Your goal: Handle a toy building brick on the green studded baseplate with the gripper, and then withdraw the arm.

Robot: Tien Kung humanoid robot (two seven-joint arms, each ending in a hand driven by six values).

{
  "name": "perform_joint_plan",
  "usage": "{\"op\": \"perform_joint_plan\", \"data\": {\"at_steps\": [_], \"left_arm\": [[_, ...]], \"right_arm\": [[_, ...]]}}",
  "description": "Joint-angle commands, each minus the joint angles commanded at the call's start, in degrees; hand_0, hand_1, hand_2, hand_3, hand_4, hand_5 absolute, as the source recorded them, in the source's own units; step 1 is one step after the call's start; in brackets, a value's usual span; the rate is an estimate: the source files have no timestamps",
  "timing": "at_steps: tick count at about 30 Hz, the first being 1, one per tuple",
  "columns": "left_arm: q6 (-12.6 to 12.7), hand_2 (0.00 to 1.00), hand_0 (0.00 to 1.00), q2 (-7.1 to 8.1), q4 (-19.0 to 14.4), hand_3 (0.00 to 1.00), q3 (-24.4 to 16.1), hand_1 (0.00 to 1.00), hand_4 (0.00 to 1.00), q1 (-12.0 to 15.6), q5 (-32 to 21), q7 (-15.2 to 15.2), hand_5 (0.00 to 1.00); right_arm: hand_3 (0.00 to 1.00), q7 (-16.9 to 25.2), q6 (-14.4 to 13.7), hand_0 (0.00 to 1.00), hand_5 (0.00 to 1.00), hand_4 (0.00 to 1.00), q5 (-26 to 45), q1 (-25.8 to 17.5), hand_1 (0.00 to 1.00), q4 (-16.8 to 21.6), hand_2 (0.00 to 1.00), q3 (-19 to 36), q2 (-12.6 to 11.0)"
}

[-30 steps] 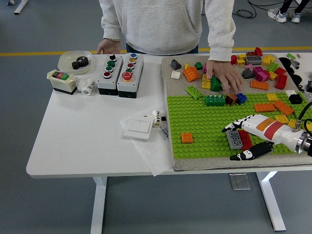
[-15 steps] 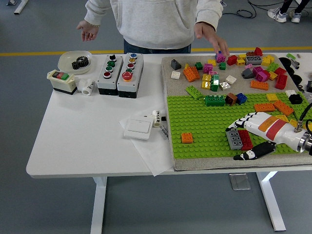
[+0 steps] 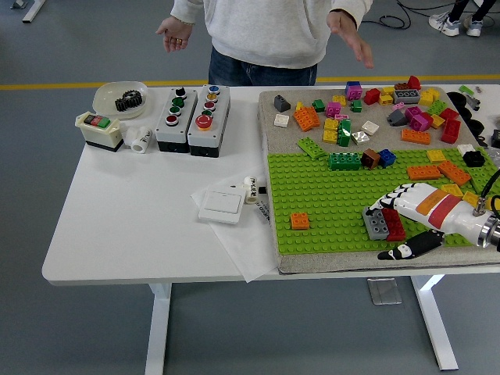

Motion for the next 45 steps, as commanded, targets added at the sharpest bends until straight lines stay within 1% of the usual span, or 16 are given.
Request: {"op": "perform_joint_plan", "data": {"at_steps": [20, 45], "left_arm": [[0.1, 0.745, 0.741, -0.01, 0.1, 0.599, 0.0, 0.744, 0.667, 0.0, 0.1, 0.0, 0.603], [0.1, 0.746, 0.741, -0.13, 0.1, 0.599, -0.3, 0.743, 0.666, 0.3, 0.6, 0.1, 0.602]], "right_arm": [[0.741, -0.2, 0.2, 0.751, 0.683, 0.983, -0.4, -0.6, 0.703, 0.5, 0.73, -0.5, -0.3], [0.731, -0.4, 0.5, 0.749, 0.674, 0.983, -1.0, -1.2, 0.701, 0.7, 0.728, -0.5, -0.3]]}}
